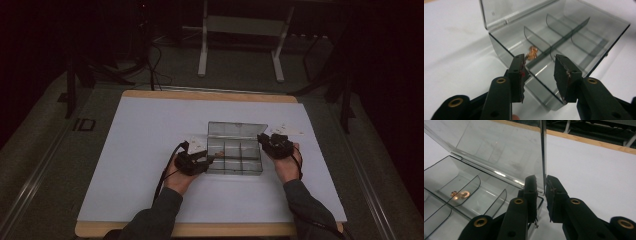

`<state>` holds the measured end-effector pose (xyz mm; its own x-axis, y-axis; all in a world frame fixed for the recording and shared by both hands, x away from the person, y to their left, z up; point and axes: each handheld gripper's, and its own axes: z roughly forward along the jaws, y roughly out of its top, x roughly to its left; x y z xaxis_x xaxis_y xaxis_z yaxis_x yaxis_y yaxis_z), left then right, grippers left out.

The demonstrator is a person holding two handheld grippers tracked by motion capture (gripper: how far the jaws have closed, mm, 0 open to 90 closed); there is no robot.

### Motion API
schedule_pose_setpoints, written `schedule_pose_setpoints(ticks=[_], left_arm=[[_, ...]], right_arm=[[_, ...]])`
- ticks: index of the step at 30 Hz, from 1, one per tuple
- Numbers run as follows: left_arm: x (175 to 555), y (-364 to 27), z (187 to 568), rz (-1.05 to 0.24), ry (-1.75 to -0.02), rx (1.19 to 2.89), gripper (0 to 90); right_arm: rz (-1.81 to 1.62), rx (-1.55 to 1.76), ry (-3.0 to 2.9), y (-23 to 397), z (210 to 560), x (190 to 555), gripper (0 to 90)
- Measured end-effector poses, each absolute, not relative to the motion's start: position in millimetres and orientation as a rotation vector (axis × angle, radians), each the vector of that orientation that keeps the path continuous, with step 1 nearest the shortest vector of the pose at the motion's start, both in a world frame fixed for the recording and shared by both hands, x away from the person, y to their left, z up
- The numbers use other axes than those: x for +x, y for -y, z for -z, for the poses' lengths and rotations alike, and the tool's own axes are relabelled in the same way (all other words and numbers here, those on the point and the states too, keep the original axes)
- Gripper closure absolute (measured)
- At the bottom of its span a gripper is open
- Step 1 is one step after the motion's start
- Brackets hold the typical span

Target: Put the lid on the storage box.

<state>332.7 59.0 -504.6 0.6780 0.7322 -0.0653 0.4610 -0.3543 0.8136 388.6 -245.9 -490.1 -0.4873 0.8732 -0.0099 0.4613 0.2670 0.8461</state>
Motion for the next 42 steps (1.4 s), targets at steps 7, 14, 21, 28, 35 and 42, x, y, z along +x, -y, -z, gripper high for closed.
schedule_pose_setpoints(ticks=[7,14,21,28,35,42], left_arm=[[332.2,-55.2,481.2,-0.399,-0.933,1.937,68.4],[341.0,-53.9,463.6,-0.405,-0.931,1.882,80.3],[347.2,-55.0,450.9,-0.412,-0.939,1.829,89.8],[346.7,-55.2,447.9,-0.407,-0.934,1.828,89.9],[343.9,-53.4,451.1,-0.405,-0.925,1.848,89.9],[341.1,-53.2,453.8,-0.403,-0.924,1.849,89.9]], right_arm=[[-1.126,1.194,-2.066,247.1,490.1,386.7,80.6],[-1.126,1.199,-2.066,247.4,489.4,384.5,80.9],[-1.139,1.200,-2.065,248.7,490.0,381.8,81.0],[-1.146,1.205,-2.070,249.6,490.7,379.5,81.0],[-1.161,1.210,-2.079,252.1,491.4,373.0,79.8],[-1.163,1.209,-2.109,254.5,494.4,364.4,79.9]])
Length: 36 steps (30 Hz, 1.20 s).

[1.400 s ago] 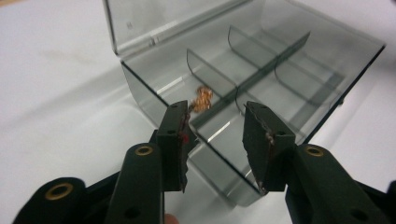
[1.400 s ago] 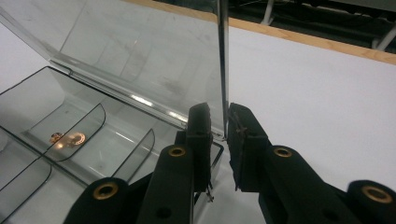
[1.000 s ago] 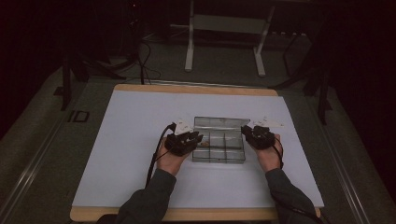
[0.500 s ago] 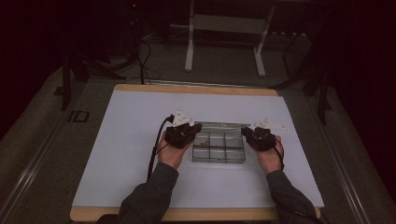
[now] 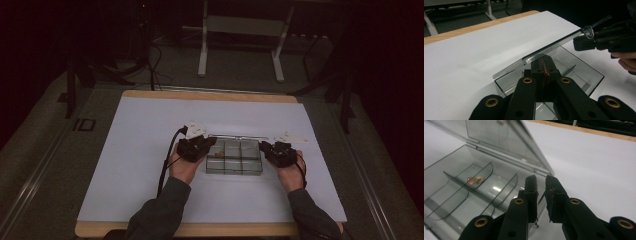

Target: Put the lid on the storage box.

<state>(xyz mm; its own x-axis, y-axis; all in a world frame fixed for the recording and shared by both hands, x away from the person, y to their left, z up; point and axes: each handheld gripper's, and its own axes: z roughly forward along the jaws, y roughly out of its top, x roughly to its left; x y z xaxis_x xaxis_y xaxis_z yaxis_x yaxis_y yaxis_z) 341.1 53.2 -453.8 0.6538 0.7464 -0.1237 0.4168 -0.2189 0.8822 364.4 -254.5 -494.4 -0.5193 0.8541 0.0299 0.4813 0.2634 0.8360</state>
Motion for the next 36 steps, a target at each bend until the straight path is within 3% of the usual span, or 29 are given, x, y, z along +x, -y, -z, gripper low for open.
schedule_pose_setpoints(ticks=[8,15,36], left_arm=[[337.9,-53.2,454.6,-0.403,-0.915,1.861,89.9],[335.3,-54.7,455.7,-0.393,-0.911,1.854,89.8],[330.5,-55.9,459.5,-0.364,-0.901,1.845,89.8]], right_arm=[[-1.164,1.168,-2.160,253.5,495.8,350.1,81.3],[-1.159,1.120,-2.200,254.5,492.8,337.1,89.9],[-1.154,1.130,-2.243,266.1,498.0,308.8,89.6]])
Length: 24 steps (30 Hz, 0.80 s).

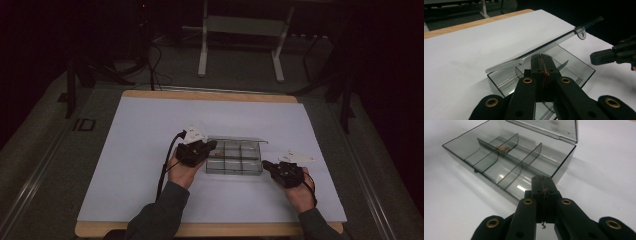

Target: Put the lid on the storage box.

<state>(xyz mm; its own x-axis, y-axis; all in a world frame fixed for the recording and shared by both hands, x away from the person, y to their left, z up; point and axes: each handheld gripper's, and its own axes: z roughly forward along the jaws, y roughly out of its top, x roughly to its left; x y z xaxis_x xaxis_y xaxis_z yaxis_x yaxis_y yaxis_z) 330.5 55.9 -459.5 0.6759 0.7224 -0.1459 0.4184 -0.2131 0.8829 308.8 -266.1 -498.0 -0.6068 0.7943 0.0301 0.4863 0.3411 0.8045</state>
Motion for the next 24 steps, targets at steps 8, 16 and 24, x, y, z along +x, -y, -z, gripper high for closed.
schedule_pose_setpoints(ticks=[8,16,24], left_arm=[[328.4,-56.1,462.0,-0.349,-0.896,1.851,89.8],[324.9,-54.7,464.9,-0.344,-0.892,1.853,89.8],[322.3,-52.4,468.3,-0.339,-0.883,1.865,89.8]], right_arm=[[-1.157,1.106,-2.276,263.4,498.9,297.2,89.1],[-1.144,1.092,-2.303,260.5,501.5,291.9,89.1],[-1.120,1.110,-2.314,263.4,506.0,291.7,89.2]])
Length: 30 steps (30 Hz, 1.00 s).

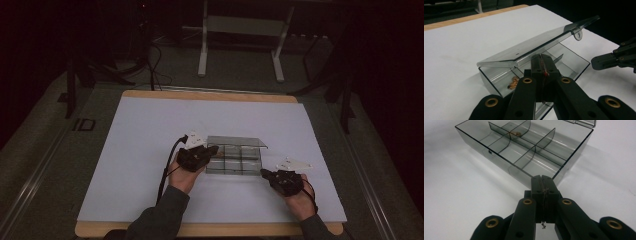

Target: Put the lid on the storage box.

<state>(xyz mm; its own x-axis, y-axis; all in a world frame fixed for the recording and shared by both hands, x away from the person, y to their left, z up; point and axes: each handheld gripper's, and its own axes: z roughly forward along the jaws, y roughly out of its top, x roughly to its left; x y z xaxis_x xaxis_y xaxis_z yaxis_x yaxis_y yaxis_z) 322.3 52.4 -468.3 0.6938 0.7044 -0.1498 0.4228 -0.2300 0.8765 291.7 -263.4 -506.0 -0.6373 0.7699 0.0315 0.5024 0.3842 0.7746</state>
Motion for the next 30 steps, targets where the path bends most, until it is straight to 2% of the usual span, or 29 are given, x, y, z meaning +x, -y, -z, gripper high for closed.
schedule_pose_setpoints(ticks=[30], left_arm=[[313.3,-46.9,481.9,-0.303,-0.874,1.903,89.6]], right_arm=[[-1.078,1.090,-2.312,261.8,509.6,291.9,90.0]])
